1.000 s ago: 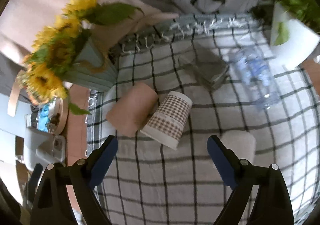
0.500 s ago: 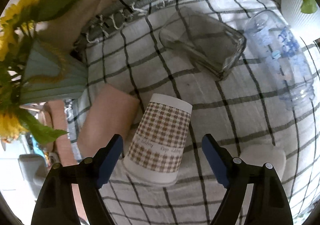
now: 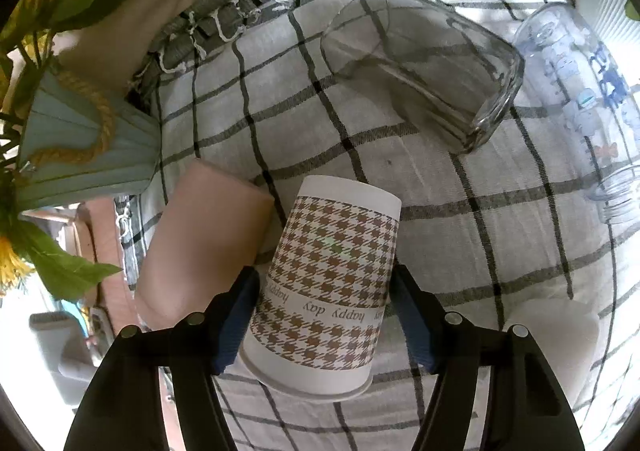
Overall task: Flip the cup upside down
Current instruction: 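Lift the houndstooth cup with the right gripper and carry it toward the left tool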
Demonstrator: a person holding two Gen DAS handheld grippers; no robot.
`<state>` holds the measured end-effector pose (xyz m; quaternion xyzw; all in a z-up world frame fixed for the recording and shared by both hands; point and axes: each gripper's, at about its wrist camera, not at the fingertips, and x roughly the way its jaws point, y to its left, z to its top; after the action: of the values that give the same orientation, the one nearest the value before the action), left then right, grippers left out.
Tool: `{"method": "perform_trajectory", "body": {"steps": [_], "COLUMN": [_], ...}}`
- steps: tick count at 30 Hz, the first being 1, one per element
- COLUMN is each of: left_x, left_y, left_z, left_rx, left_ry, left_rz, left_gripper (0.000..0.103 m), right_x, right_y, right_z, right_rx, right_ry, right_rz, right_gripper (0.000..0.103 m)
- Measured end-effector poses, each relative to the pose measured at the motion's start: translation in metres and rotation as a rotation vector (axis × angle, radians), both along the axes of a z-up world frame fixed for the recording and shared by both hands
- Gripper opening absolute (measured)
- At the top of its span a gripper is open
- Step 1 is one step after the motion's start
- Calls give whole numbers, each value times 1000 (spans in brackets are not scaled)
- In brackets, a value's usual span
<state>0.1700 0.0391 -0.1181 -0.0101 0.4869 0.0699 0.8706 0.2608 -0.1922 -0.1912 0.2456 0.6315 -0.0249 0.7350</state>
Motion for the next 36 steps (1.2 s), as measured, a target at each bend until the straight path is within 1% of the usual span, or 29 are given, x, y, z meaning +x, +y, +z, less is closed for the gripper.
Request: {"method": "perform_trajectory", "body": {"steps": [2,7,10,13,15,18,21,25,30,36], "left_x": [-4,-17,-28,-41,-49,-62,-73,-86,-98,-106], "left_y": [2,6,9,10,10,12,14,17,29,41], "left_z": [2,8,8,3,-3,-11,-21,-34,-52,-64], "left_rx": [0,-22,-27,-34,-40,-54,-63,-53,-42,-20], "left_ry": [-6,0,11,38,60,94,126,167,229,258], "left_rz": [-2,-20,-26,-37,-49,-51,-54,-60,-32,6], "left_gripper": [103,103,103,103,103,103,103,103,103,103], "right_x": [-5,-26,-47,-79,-99,-121,-136,-154,-163,-164], "right_y": [-1,3,8,16,21,28,30,37,59,81], "right_z": [8,41,51,60,60,56,51,43,32,20], "right_rx": [-8,-24,-34,-76,-101,-97,-108,-124,-144,-170], "right_ry": [-18,-91,-106,-123,-117,-100,-85,-54,-24,1], "right_rz": [7,41,87,144,170,210,215,229,298,376], "right_gripper": [66,66,66,66,67,67,67,67,67,67]}}
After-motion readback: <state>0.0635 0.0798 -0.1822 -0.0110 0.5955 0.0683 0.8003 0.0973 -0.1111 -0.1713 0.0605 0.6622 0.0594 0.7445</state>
